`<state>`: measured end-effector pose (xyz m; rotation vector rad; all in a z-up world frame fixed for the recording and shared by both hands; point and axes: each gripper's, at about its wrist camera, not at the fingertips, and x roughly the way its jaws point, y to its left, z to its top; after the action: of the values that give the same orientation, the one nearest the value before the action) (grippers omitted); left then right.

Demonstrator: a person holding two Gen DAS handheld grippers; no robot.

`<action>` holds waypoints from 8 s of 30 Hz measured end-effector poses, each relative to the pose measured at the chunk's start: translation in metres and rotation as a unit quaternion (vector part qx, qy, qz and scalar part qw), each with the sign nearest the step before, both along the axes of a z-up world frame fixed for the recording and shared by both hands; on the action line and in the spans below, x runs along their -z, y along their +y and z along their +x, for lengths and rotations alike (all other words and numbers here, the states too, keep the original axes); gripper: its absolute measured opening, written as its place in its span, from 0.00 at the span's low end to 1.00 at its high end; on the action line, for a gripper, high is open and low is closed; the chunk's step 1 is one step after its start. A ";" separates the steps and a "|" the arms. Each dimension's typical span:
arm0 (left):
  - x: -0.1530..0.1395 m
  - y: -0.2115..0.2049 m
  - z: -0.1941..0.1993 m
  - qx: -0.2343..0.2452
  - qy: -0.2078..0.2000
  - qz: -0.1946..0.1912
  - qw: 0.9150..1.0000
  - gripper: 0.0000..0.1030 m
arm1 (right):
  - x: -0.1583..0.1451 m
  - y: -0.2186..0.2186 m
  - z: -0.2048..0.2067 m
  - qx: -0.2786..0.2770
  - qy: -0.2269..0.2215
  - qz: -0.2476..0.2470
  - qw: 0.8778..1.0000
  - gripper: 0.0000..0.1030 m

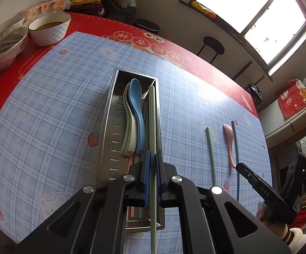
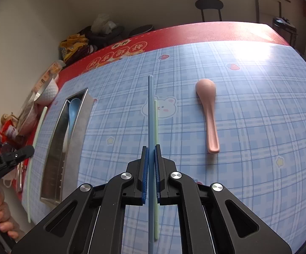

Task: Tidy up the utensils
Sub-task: 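Carry the green chopstick into the tray and open the left gripper while the right gripper holds the blue chopstick, then lower the blue chopstick into the steel tray and open the right gripper, then reach the left gripper to the remaining green chopstick and close on it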

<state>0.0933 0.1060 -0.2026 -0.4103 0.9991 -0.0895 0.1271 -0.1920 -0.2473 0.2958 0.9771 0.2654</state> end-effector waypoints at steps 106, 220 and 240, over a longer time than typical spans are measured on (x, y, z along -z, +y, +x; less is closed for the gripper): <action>-0.012 0.075 0.012 0.094 -0.067 0.112 0.987 0.94 | 0.009 0.168 0.045 -0.034 0.065 0.061 0.995 0.06; 0.087 -0.211 0.069 0.106 0.042 0.116 0.987 0.21 | 0.009 -0.165 -0.055 0.091 -0.013 -0.063 0.994 0.84; 0.087 -0.212 0.056 0.116 0.021 0.156 0.981 0.06 | 0.017 -0.157 -0.060 0.104 0.007 -0.043 0.994 0.85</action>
<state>0.1498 -0.1063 -0.2895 -0.0078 1.0796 -0.1325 0.0675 -0.3492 -0.2643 0.3191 0.9606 0.0305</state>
